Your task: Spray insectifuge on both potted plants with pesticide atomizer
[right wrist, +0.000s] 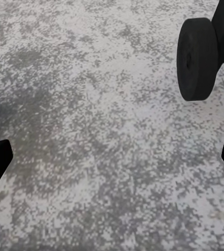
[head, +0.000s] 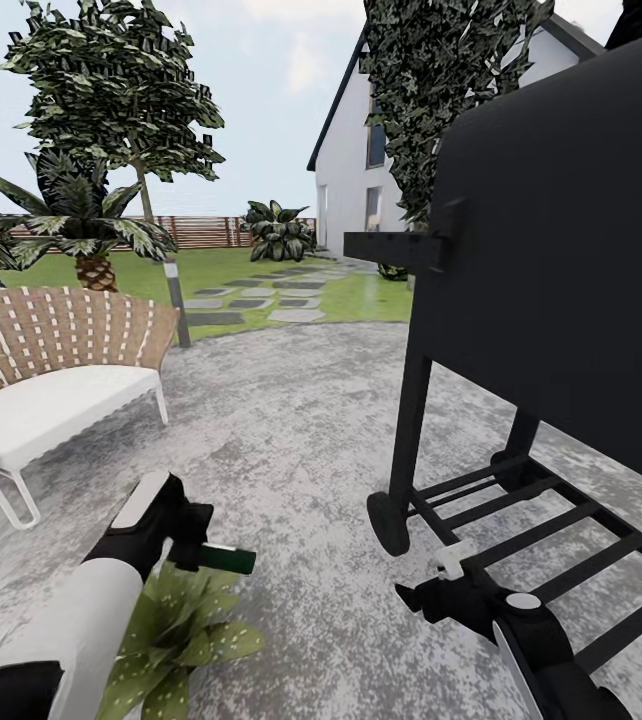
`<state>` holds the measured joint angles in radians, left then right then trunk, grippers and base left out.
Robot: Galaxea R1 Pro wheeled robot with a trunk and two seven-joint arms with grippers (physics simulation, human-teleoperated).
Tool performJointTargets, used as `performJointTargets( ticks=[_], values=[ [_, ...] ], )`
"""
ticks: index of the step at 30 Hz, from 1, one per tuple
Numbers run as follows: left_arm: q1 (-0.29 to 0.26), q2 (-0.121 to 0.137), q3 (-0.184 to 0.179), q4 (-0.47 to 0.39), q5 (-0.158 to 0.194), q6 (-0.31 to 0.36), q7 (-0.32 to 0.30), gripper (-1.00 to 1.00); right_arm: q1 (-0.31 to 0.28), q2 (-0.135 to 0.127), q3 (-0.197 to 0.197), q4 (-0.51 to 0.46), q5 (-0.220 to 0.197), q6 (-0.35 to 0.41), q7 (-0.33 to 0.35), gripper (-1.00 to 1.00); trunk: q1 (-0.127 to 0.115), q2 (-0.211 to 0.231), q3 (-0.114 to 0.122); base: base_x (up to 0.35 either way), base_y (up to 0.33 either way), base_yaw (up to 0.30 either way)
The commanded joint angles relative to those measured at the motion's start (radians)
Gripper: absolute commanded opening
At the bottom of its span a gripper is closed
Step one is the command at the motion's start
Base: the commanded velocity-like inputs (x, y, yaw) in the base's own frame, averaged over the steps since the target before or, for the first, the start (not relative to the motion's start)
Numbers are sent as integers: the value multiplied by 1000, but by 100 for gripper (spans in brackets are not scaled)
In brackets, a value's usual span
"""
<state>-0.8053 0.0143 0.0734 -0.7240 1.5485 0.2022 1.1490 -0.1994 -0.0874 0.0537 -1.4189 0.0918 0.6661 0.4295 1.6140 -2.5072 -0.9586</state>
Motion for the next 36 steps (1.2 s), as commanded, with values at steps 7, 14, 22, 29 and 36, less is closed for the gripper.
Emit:
performJointTargets(
  ticks=[7, 14, 22, 29, 36],
  values=[
    [-2, -28, -30, 33, -2, 15, -88, -100, 0, 0, -1, -1, -1, 1, 1, 100, 0, 0, 0, 57, -2, 0],
    [-22, -114, -128, 75, -48, 24, -163, -100, 0, 0, -2, -2, 0, 1, 3, 100, 0, 0, 0, 0, 0, 0],
    [-34, -165, -133, 138, -51, -96, -24, -100, 0, 0, -2, -2, 0, 1, 3, 100, 0, 0, 0, 0, 0, 0],
    [-38, -169, -135, 133, -51, -106, -15, -100, 0, 0, -3, -2, -1, 1, 3, 100, 0, 0, 0, 0, 0, 0],
    [-39, -169, -135, 141, -51, -141, 45, -100, 0, 0, -3, -2, -1, 1, 5, 100, 0, 0, 0, 0, 0, 0]
  ],
)
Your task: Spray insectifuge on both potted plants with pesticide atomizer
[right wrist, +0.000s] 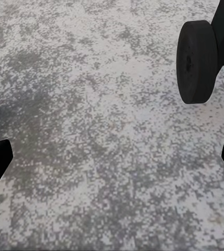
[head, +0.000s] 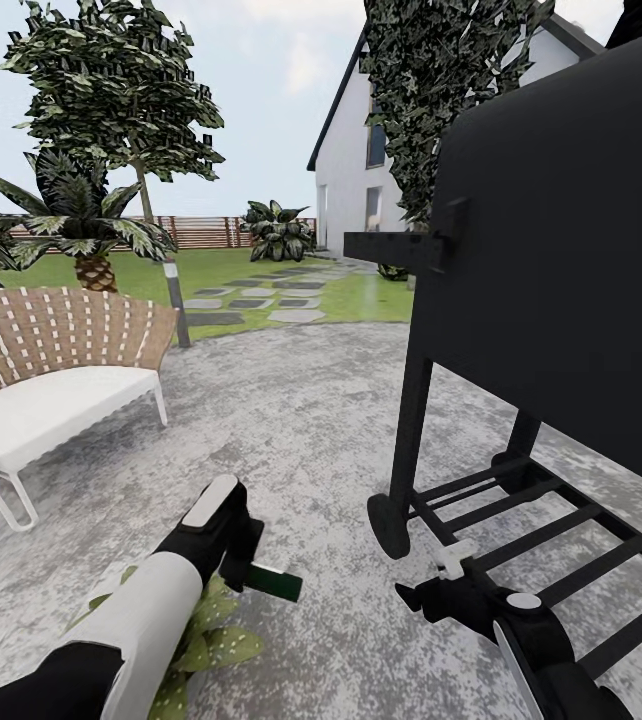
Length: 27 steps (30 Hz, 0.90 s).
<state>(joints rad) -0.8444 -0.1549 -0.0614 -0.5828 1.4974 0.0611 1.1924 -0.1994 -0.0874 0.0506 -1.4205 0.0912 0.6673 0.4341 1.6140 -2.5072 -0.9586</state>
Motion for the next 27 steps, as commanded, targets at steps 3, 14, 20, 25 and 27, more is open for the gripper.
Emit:
performJointTargets(
  ticks=[3, 14, 20, 25, 27],
  values=[
    [-8, 3, -14, -16, -4, -9, 26, -100, 0, 0, 0, 0, 0, 0, 0, 100, 0, 0, 0, 0, 0, 0],
    [-36, 120, 53, -175, 11, 5, 188, -100, 0, 0, 0, 0, 0, 0, 0, 100, 0, 0, 0, 0, 0, 0],
    [-36, 122, 69, -142, 142, 93, 125, -100, 0, 0, 0, 0, 0, 0, 0, 100, 0, 0, 0, 0, 0, 0],
    [-36, 127, 69, -71, 193, 120, 55, -100, 0, 0, 0, 0, 0, 0, 0, 100, 0, 0, 0, 0, 0, 0],
    [-36, 130, 69, -68, 193, 121, 57, -100, 0, 0, 0, 0, 0, 0, 0, 100, 0, 0, 0, 0, 0, 0]
  ],
)
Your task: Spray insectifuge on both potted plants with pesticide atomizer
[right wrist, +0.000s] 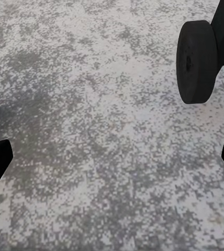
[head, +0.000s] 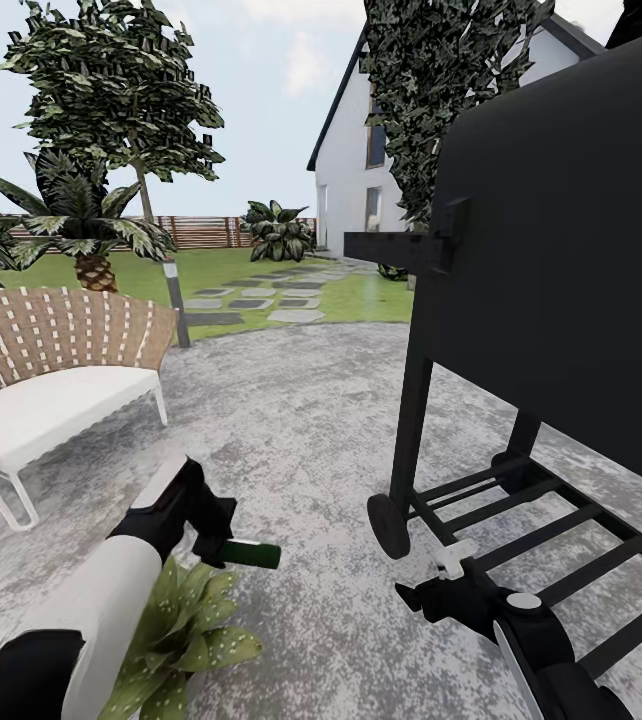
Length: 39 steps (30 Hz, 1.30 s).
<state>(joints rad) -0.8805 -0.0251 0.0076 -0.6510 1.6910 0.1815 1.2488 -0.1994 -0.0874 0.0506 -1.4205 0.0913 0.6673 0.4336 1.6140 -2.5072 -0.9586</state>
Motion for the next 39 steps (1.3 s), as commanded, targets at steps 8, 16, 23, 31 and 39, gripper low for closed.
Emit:
performJointTargets(
  ticks=[8, 16, 23, 31, 39],
  values=[
    [147, -2, -5, -409, -2, 178, 267, -100, 0, 0, 0, 0, 0, 0, -1, 100, 0, 0, 0, 0, 0, 0],
    [331, 5, 1, -588, 1, 431, 225, -100, 0, 0, 2, 0, 0, 0, -1, 100, 0, 0, 0, 0, 0, 0],
    [351, 11, 48, -585, -9, 453, 212, -100, 0, 0, 2, 0, -1, 1, -1, 100, 0, 0, 0, 0, 148, 0],
    [400, 1, -17, -590, -102, 428, 111, -100, 0, 0, 1, 2, 0, 2, -4, 100, 0, 0, 0, -52, 170, 0],
    [452, 62, 103, -763, -59, 824, 50, -100, 0, -1, 0, 3, 0, 9, -5, 100, 0, 0, 0, -202, 203, 0]
  ],
)
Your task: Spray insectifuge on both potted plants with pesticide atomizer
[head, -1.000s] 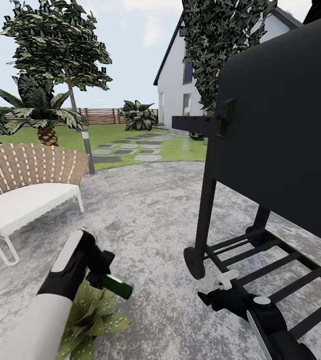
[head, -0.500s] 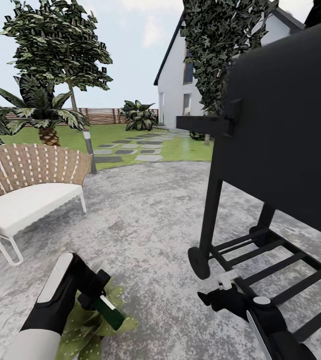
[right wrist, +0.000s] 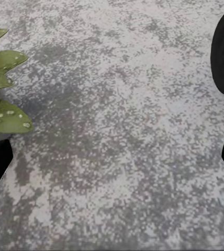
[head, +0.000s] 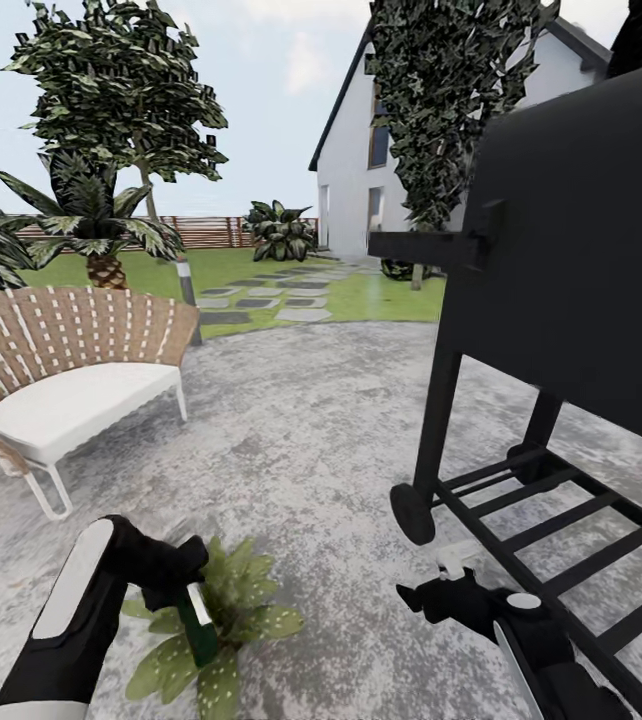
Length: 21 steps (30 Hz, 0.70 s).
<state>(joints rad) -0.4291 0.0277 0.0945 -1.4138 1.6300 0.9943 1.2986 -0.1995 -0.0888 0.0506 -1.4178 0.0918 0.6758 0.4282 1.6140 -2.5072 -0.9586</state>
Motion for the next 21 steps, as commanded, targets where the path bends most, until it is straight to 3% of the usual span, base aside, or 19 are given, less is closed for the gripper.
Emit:
performJointTargets(
  ticks=[1, 2, 4, 5, 8, 10, 12, 14, 15, 16, 17, 18, 19, 20, 21],
  values=[
    [1, 17, 22, -2, 3, 24, 0, -100, 0, 0, 0, 0, -1, 1, 0, 100, 0, 0, 0, 0, 338, 0],
    [1, 51, 24, -33, 6, 53, -4, -100, -1, -1, 0, 0, 0, 0, 0, 100, 0, 0, 0, 0, 338, 0],
    [1, 74, 19, -38, 16, 53, -61, -100, -1, -2, 0, 0, 0, 1, 0, 100, 0, 0, 0, 0, 338, 0],
    [1, 113, 12, -37, 20, 53, -82, -100, -1, -2, 0, 0, 0, 1, 0, 100, 0, 0, 0, 0, 338, 0],
    [1, 137, 1, -33, 22, 53, -84, -100, -1, -2, 0, 0, 0, 1, 0, 100, 0, 0, 0, 0, 338, 0],
    [1, 183, -32, -29, 23, 53, -94, -100, -1, -2, 0, 1, 0, 1, 0, 100, 0, 0, 0, 19, 338, 0],
    [8, 265, -126, -23, 24, 53, -166, -100, -1, -2, 0, 2, 0, 1, 0, 100, 0, 0, 0, 150, 309, 0],
    [13, 356, -288, -22, 19, 53, -314, -100, -1, -2, 0, 2, 0, 1, 0, 100, 0, 0, 0, 224, 266, 0],
    [14, 417, -404, -21, 11, 53, -434, -100, -1, -2, 0, 2, 0, 1, -1, 100, 0, 0, 0, 260, 242, 0],
    [14, 454, -484, -17, -8, 53, -528, -100, -1, -4, 0, 1, 0, 1, -1, 100, 0, 0, 0, 267, 236, 0],
    [15, 474, -546, -3, -63, 53, -613, -100, -1, -4, -2, 1, 0, 0, 0, 100, 0, 0, 0, 271, 233, 0],
    [15, 482, -592, 15, -153, 53, -692, -100, -1, -5, -3, 0, 0, -2, 0, 100, 0, 0, 0, 273, 232, 0],
    [17, 487, -650, 48, -318, 49, -818, -100, -1, -6, -10, -2, 0, -5, 0, 100, 0, 0, 0, 274, 231, 0],
    [23, 492, -749, 143, -558, -97, -1069, -100, -1, -7, -28, -2, 0, -10, 1, 100, 0, 0, 0, 278, 174, 0],
    [25, 494, -789, 228, -694, -219, -1239, -100, -1, -7, -34, -1, -1, -10, 1, 100, 0, 0, 0, 139, 71, 0]
  ],
)
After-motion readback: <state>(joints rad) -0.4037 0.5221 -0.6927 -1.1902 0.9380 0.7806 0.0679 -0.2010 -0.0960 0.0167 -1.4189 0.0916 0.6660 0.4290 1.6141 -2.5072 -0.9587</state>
